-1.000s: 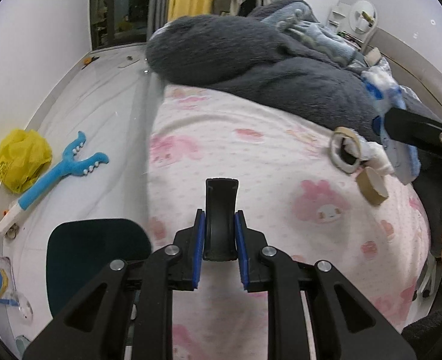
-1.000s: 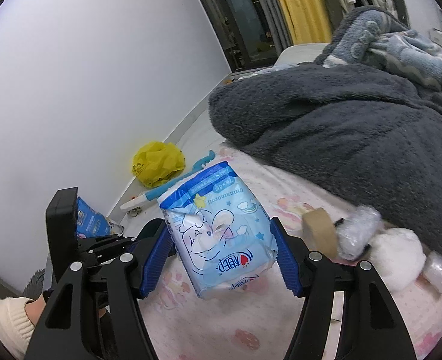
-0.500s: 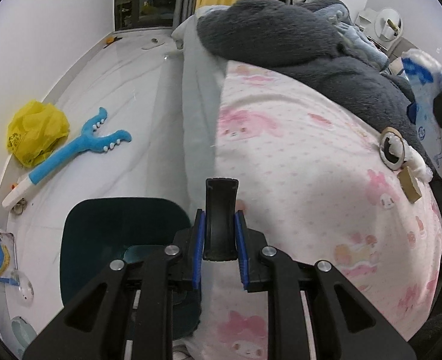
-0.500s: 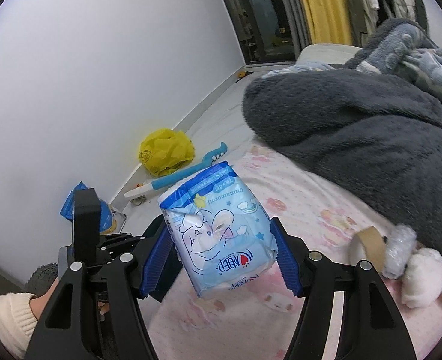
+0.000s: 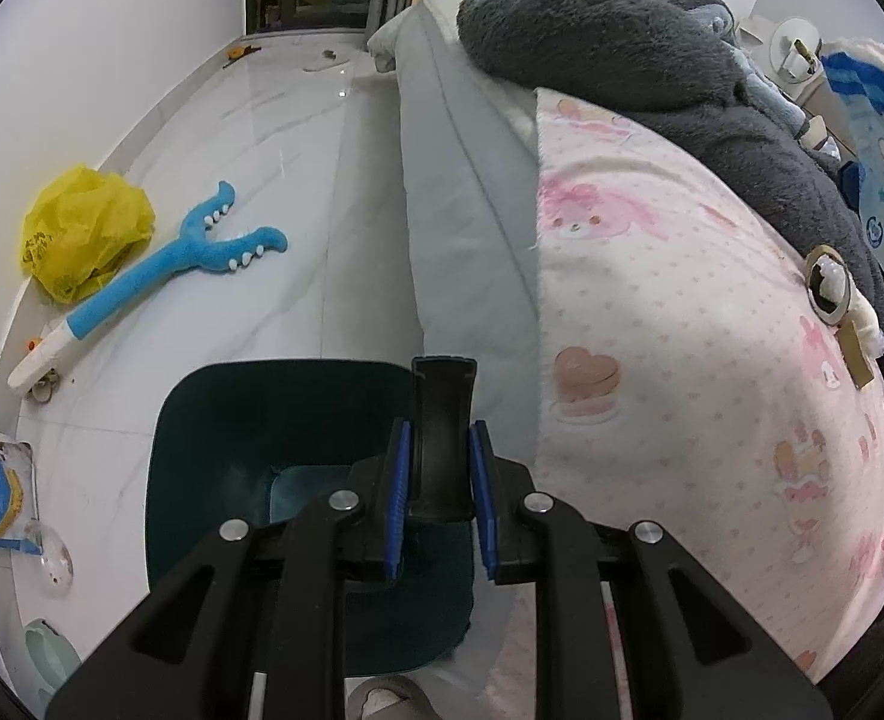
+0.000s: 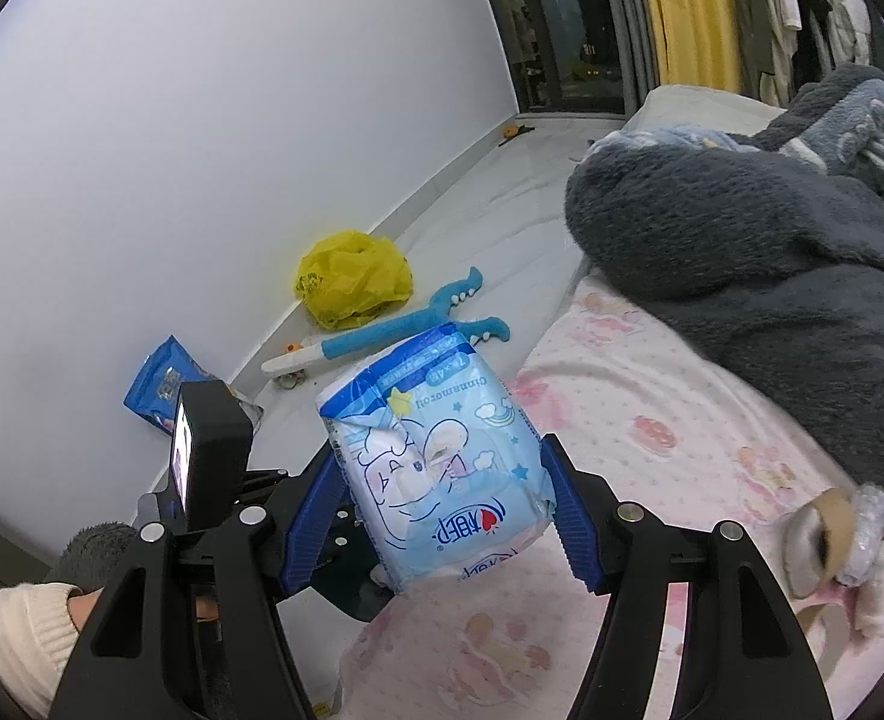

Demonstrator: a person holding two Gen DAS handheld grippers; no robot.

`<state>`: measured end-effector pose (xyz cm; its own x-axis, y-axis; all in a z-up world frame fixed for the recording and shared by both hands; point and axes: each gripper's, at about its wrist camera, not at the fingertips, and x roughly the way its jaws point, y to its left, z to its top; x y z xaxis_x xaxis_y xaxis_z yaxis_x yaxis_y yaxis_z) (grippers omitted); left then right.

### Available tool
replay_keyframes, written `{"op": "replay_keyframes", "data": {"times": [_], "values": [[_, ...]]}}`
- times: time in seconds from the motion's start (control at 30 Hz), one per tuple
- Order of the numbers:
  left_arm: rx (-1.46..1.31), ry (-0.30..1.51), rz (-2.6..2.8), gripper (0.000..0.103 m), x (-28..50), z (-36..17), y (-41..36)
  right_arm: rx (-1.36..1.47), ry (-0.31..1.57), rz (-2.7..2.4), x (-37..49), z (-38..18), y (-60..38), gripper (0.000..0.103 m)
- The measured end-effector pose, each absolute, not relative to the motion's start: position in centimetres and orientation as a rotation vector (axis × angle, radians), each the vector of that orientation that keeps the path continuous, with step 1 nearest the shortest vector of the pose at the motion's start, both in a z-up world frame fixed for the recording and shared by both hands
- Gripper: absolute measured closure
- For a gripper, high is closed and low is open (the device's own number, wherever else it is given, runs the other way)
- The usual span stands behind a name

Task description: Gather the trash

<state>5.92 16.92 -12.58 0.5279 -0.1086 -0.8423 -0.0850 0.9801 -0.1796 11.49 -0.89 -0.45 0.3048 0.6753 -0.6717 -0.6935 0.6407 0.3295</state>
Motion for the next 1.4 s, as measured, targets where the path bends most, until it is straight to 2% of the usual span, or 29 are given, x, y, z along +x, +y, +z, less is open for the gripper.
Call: {"op": "replay_keyframes", "data": {"times": [0.4,0.87,0.9,0.93,1.03,1.1,1.3,1.4], "values": [[-0.229,1.052,-0.044,0.081,5.8,-13.4,18.1,-0.135,0.916,0.877,10.0,-2.6,2.7,0.037],[-0.19,1.164,-0.038,0.08,5.0,-14.8,19.1,-0.061,1.018,0.74,10.1,-7.0,3.1,0.037],[-0.198,1.169,-0.048,0.075,5.0,-14.9,19.3,-0.05,1.026,0.727,10.3,-7.4,3.0,0.037],[-0.206,1.176,-0.056,0.065,5.0,-14.9,19.4,-0.051,1.027,0.72,10.3,-7.5,3.0,0.037],[-0.228,1.171,-0.062,0.049,4.6,-14.6,20.1,-0.05,1.027,0.705,10.5,-7.6,3.4,0.037],[-0.256,1.165,-0.071,0.042,4.4,-14.3,20.7,-0.053,1.027,0.708,10.6,-7.4,4.3,0.037],[-0.31,1.102,-0.076,0.031,3.6,-12.1,22.3,-0.073,1.024,0.727,10.5,-6.9,6.9,0.037],[-0.31,1.037,-0.065,0.03,2.8,-10.2,23.4,-0.069,1.033,0.731,10.6,-7.0,8.0,0.037]]}}
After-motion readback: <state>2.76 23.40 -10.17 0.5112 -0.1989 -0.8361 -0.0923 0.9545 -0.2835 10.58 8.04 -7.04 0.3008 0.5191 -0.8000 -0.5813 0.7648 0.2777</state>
